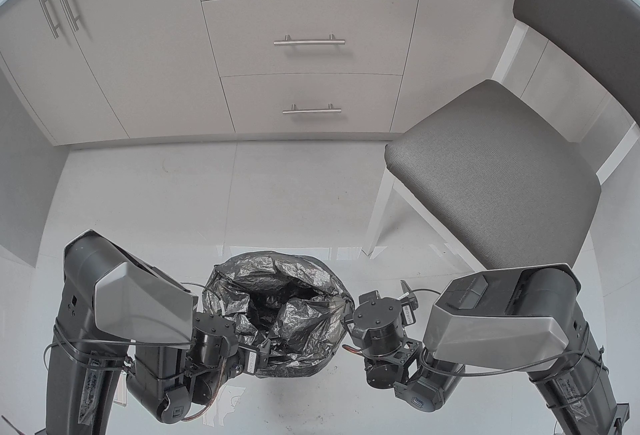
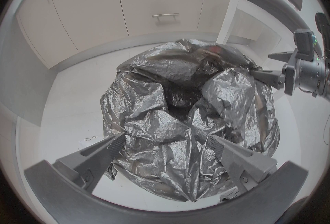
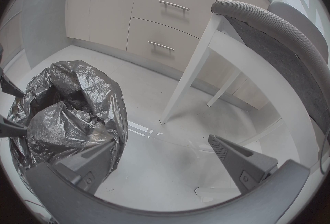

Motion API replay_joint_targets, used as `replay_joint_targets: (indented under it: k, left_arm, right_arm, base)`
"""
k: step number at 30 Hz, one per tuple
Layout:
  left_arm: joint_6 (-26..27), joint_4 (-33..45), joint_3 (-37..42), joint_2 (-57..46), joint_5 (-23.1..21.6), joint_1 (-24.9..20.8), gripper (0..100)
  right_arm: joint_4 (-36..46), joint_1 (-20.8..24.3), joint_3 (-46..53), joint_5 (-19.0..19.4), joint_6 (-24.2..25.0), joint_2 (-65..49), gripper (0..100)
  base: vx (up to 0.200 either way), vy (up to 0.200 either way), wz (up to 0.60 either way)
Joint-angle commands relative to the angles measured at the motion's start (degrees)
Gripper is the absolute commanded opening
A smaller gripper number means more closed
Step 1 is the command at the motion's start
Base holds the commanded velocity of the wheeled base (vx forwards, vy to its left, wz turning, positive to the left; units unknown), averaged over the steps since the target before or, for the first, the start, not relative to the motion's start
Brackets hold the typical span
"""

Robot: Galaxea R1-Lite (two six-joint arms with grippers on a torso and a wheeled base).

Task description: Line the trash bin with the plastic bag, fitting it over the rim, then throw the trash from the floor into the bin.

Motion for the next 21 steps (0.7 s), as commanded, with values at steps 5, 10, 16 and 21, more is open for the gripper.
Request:
replay_joint_targets:
  k: [5, 10, 16, 21]
  left_arm:
    - [0.0, -0.1, 3.1, -0.4, 0.0, -1.1, 100]
    - [-0.1, -0.1, 2.7, -0.5, 0.1, -1.9, 100]
    - [-0.1, -0.1, 4.4, -1.7, 0.1, -4.4, 100]
    - [-0.2, -0.1, 5.5, -1.9, 0.2, -4.8, 100]
  right_arm:
    - [-1.1, -0.2, 0.0, 0.0, -0.4, 0.2, 100]
    - [-1.2, -0.2, 0.1, 0.0, -0.4, 0.2, 100]
    - [-1.4, -0.2, 0.4, 0.0, -0.4, 0.2, 100]
    - [-2.2, 0.1, 0.6, 0.0, -0.4, 0.2, 100]
  base:
    - [0.000, 0.000, 0.00]
    - [0.000, 0.000, 0.00]
    - [0.000, 0.000, 0.00]
    - [0.000, 0.000, 0.00]
